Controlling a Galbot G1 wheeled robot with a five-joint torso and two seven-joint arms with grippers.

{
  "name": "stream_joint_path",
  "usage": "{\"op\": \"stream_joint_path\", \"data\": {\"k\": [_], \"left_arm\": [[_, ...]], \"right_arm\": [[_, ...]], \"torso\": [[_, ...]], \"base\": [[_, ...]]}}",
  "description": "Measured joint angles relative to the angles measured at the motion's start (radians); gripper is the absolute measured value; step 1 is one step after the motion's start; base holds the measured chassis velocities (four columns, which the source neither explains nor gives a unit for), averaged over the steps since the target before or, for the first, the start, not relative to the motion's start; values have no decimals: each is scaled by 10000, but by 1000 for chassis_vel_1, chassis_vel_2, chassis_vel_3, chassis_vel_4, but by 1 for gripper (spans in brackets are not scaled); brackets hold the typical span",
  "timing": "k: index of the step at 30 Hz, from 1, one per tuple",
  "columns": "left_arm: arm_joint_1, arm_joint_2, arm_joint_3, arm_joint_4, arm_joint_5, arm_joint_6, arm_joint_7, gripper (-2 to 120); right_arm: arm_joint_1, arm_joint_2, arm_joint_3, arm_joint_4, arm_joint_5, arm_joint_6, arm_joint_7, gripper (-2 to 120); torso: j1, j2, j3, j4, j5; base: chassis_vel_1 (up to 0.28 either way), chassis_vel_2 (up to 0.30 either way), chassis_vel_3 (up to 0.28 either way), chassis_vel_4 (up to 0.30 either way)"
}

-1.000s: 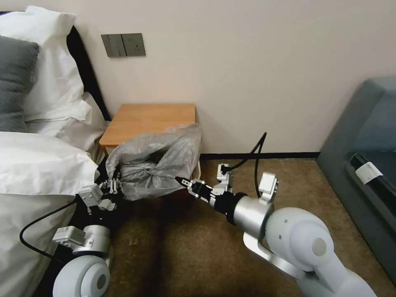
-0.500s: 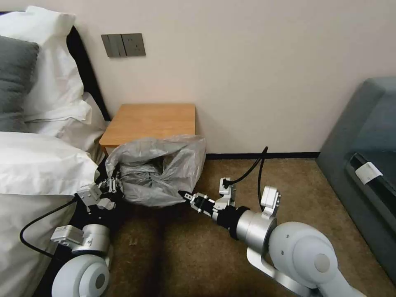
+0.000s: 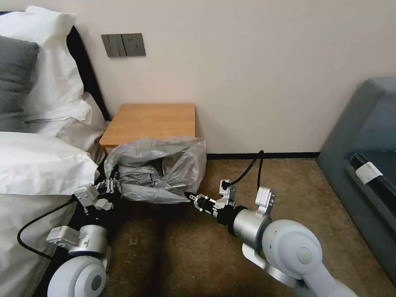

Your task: Pick up the garbage bag from the table and place it over the trash can.

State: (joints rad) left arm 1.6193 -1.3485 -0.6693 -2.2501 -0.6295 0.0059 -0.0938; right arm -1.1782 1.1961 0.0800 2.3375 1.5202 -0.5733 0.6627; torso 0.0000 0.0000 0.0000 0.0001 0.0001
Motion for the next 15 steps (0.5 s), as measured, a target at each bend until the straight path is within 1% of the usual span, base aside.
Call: {"op": "stream_joint_path", "data": {"k": [2,3,6,7,8,10,11,12,15], "left_arm": [[-1,-4,-1,0,-3,0,0,9],[-9,-9,-2,7,-9,0,0,9],[-32,-13,-33,64,-50,1,-12,9],[-32,-13,-33,64,-50,1,-12,9],[-42,-14,-53,81,-64,1,-16,9],[-60,-8,-144,101,-140,3,-24,9],[-63,-4,-175,103,-165,6,-24,9],[-63,-4,-175,103,-165,6,-24,9],[-79,13,-329,129,-287,23,-25,9]], "right_arm": [[-19,-21,13,35,-45,-57,-92,2],[-50,-57,13,82,-169,-116,-193,6],[-301,-232,19,213,-869,-325,-692,21],[-301,-232,19,213,-869,-325,-692,21],[-357,-273,43,238,-996,-377,-841,24],[-615,-434,167,389,-1511,-510,-1386,36],[-703,-498,217,460,-1751,-519,-1576,39],[-703,-498,217,460,-1751,-519,-1576,39],[-1004,-699,427,757,-2419,-501,-2109,52]], "torso": [[1,0,0,0,0],[0,0,0,-1,0],[0,0,0,-1,0],[0,0,0,-1,0],[0,0,0,0,0],[0,1,0,-1,0],[0,0,-1,0,0],[0,0,-1,0,0],[0,0,0,-1,0]], "base": [[0,0,0,0],[0,0,0,0],[0,0,0,0],[0,0,0,0],[0,0,0,0],[0,0,0,0],[0,0,0,0],[0,0,0,0],[0,0,0,0]]}}
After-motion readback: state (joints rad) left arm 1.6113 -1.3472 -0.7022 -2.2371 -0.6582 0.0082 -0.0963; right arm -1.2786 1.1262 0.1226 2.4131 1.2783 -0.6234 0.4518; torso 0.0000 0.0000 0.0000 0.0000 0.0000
